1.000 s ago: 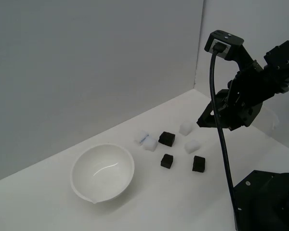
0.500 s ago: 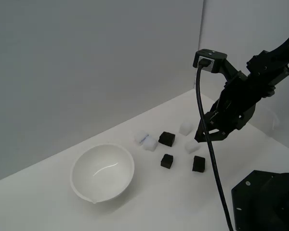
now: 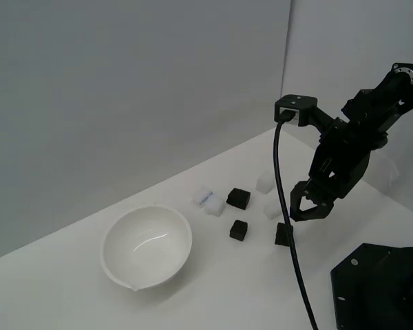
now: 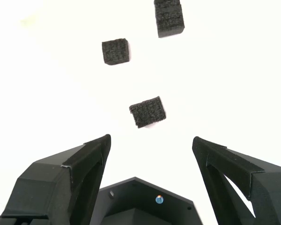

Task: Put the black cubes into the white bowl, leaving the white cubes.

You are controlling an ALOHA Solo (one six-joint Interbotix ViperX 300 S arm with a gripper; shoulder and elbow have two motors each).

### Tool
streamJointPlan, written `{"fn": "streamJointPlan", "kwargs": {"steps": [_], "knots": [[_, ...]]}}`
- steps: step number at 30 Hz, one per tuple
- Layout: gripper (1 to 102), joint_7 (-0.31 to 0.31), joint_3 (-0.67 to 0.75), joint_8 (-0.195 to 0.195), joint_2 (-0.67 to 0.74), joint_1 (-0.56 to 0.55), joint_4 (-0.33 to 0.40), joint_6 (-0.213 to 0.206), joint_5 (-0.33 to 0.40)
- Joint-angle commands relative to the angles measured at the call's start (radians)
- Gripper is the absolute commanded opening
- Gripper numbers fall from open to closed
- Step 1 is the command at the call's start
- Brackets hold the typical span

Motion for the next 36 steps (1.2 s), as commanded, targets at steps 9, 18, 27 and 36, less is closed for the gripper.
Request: {"fn": "streamJointPlan", "kwargs": {"steps": [9, 18, 27, 36], "knots": [[100, -0.072, -0.092, 0.015, -0.092, -0.055, 0.011, -0.011, 0.011], [100, -0.091, -0.195, 0.014, -0.195, -0.074, 0.011, -0.02, 0.011], [100, -0.101, -0.272, 0.015, -0.272, -0.083, 0.002, -0.031, 0.0], [100, -0.156, -0.325, 0.014, -0.325, -0.137, -0.017, -0.051, -0.017]]}}
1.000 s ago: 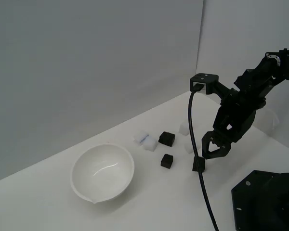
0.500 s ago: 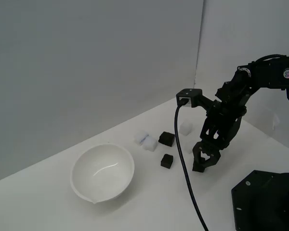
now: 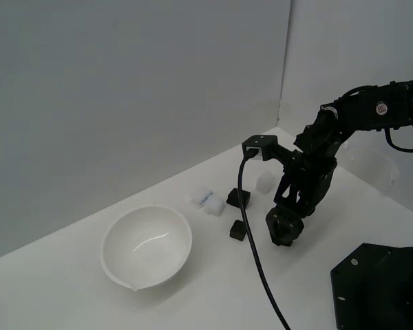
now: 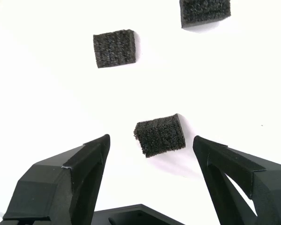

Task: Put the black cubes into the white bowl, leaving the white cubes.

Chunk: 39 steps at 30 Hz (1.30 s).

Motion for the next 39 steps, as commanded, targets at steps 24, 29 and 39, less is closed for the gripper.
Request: {"fn": "streamJointPlan", "kwargs": {"steps": [24, 29, 39], "knots": [[40, -0.031, -0.071, 0.014, -0.077, -0.038, -0.018, -0.025, -0.018], [15, -0.017, -0.071, 0.014, -0.077, -0.038, -0.018, -0.023, -0.02], [9, 0.026, -0.012, 0.014, -0.018, -0.038, -0.028, -0.023, -0.031]]}}
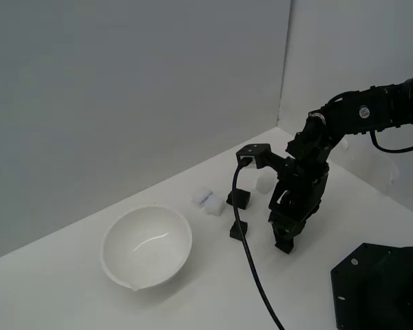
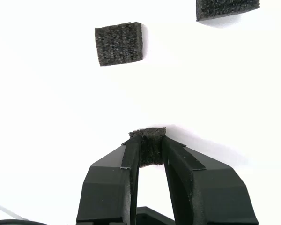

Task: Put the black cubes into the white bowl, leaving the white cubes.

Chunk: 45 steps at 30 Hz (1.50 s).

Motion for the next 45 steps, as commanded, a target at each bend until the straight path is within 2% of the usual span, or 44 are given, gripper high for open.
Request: {"fn": "streamJointPlan", "kwargs": {"steps": [1, 13, 20, 24, 28, 32, 39, 45], "knots": [[9, 0.029, 0.058, 0.018, 0.049, -0.003, -0.02, -0.021, -0.025], [9, 0.144, 0.202, 0.015, 0.196, -0.003, -0.193, -0.025, -0.198], [9, 0.149, 0.236, -0.021, 0.229, -0.046, -0.267, -0.041, -0.272], [9, 0.149, 0.233, -0.061, 0.224, -0.107, -0.299, -0.051, -0.305], [9, 0.126, 0.21, -0.077, 0.204, -0.178, -0.337, -0.084, -0.344], [9, 0.067, 0.164, -0.078, 0.156, -0.253, -0.376, -0.133, -0.379], [9, -0.008, 0.063, -0.077, 0.055, -0.344, -0.43, -0.186, -0.434], [9, -0.031, -0.014, -0.078, -0.021, -0.408, -0.495, -0.222, -0.5]]}}
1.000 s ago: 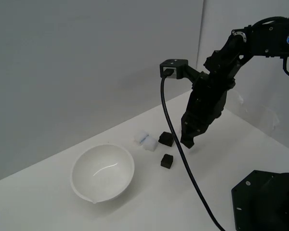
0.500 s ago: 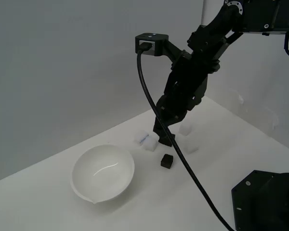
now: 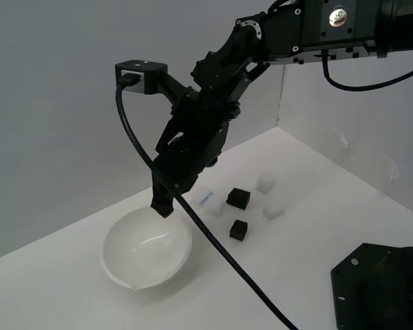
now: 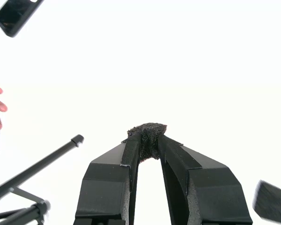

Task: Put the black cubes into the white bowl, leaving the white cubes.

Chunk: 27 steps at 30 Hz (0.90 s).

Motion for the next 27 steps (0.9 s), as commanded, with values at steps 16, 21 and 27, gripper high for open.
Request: {"fn": "streamJointPlan", "kwargs": {"steps": [16, 21, 27], "knots": [[100, -0.061, -0.075, 0.021, -0.083, -0.078, -0.083, -0.156, -0.089], [100, -0.054, -0.064, 0.028, -0.075, -0.067, -0.075, -0.147, -0.083], [100, -0.017, -0.005, 0.035, -0.012, 0.032, -0.038, -0.089, -0.046]]}}
